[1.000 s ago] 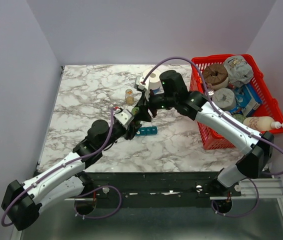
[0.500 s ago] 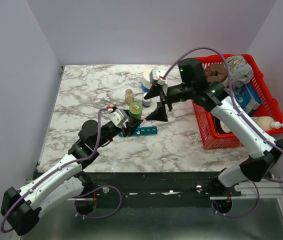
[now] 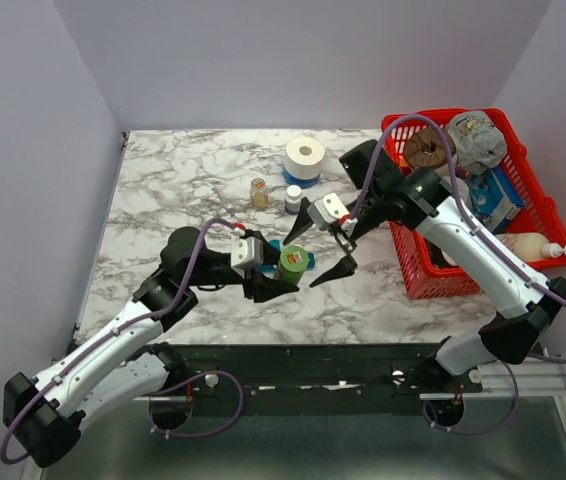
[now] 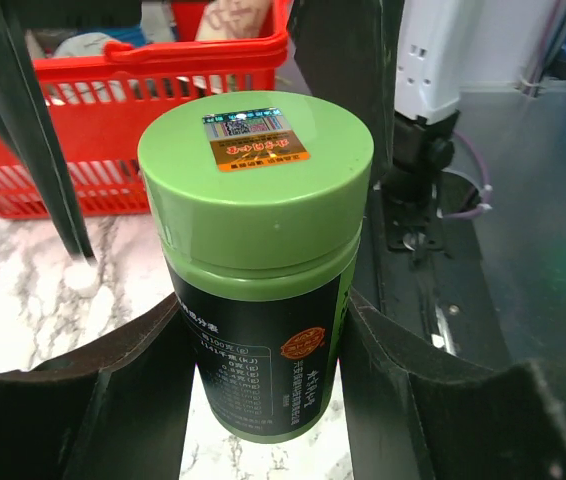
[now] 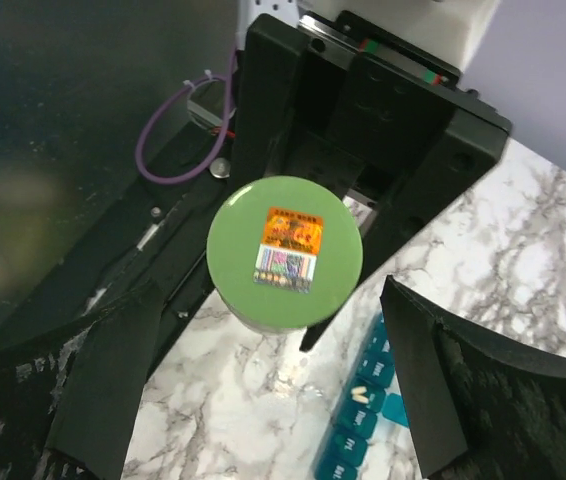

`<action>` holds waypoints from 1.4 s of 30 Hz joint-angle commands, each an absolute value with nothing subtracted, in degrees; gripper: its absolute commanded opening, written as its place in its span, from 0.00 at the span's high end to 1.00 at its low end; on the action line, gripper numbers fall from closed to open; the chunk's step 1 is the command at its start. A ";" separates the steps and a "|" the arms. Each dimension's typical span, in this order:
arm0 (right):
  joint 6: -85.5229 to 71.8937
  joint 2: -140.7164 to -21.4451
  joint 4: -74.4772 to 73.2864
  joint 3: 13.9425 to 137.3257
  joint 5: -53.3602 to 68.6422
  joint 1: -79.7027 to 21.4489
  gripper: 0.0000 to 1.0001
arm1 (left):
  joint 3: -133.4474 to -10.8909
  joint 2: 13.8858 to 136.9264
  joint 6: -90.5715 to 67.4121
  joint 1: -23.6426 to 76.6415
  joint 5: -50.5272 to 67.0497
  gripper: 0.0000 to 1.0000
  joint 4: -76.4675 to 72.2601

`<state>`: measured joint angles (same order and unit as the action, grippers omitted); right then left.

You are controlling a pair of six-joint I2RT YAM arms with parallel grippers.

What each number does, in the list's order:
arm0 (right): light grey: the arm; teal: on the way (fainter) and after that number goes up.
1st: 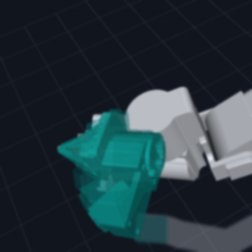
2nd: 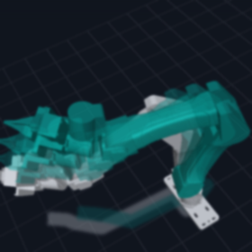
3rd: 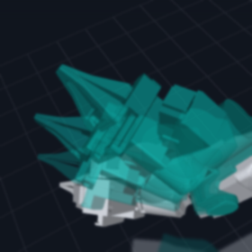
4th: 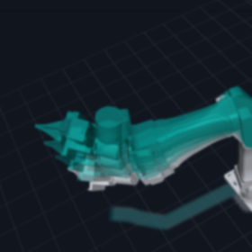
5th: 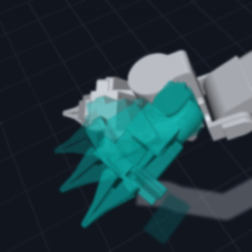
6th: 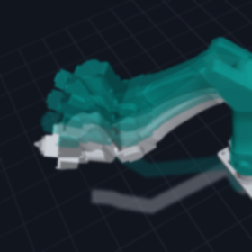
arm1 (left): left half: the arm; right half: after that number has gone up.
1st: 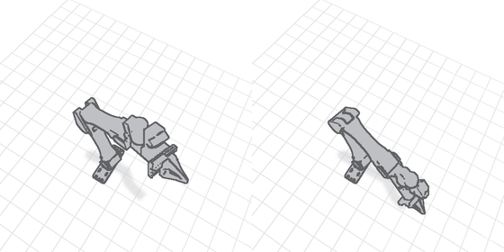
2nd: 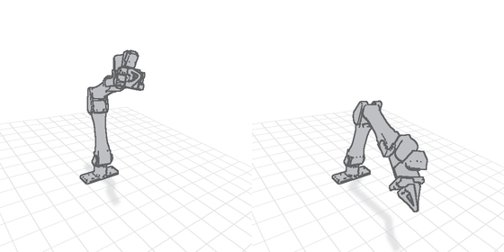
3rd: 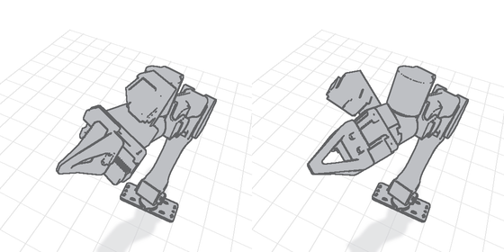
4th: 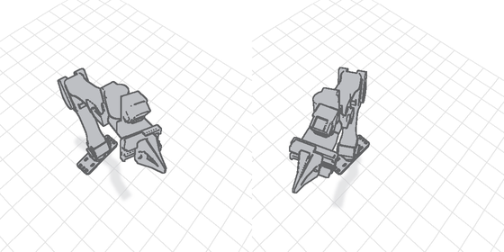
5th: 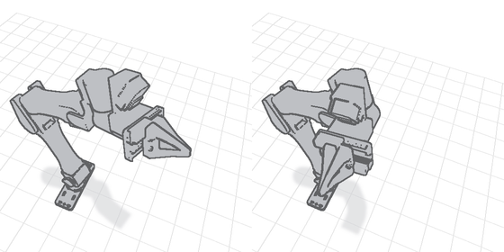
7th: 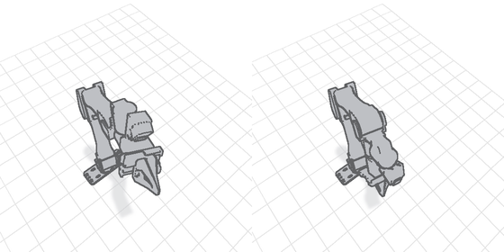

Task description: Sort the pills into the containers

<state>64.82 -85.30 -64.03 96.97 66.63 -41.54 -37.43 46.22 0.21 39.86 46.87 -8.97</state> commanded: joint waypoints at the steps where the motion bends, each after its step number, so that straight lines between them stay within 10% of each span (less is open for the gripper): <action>1: 66.89 -85.34 -65.66 96.15 70.57 -43.33 0.03 | -39.90 48.42 0.26 39.64 54.05 1.00 -9.23; 12: 59.86 -85.52 -61.62 95.01 69.35 -44.82 0.11 | -40.96 50.45 2.11 39.46 53.00 1.00 -6.59; 19: 53.36 -86.40 -58.10 95.01 65.49 -45.18 0.41 | -40.08 48.53 2.64 39.46 48.79 1.00 -6.94; 25: 29.82 -85.43 -38.28 89.04 50.42 -45.09 0.67 | -35.52 41.93 3.52 40.08 22.11 1.00 -13.87; 34: 8.62 -89.12 -24.18 81.91 29.54 -44.47 0.76 | -31.81 48.33 1.32 48.33 -24.75 1.00 -36.20; 42: 7.29 -89.21 -22.24 81.57 29.36 -42.10 0.77 | -32.00 55.11 0.18 49.39 -20.93 1.00 -39.11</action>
<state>9.80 -88.42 -19.53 83.94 33.30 -43.27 -29.23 55.72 1.87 49.54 -14.96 -25.04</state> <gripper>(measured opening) 0.589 0.598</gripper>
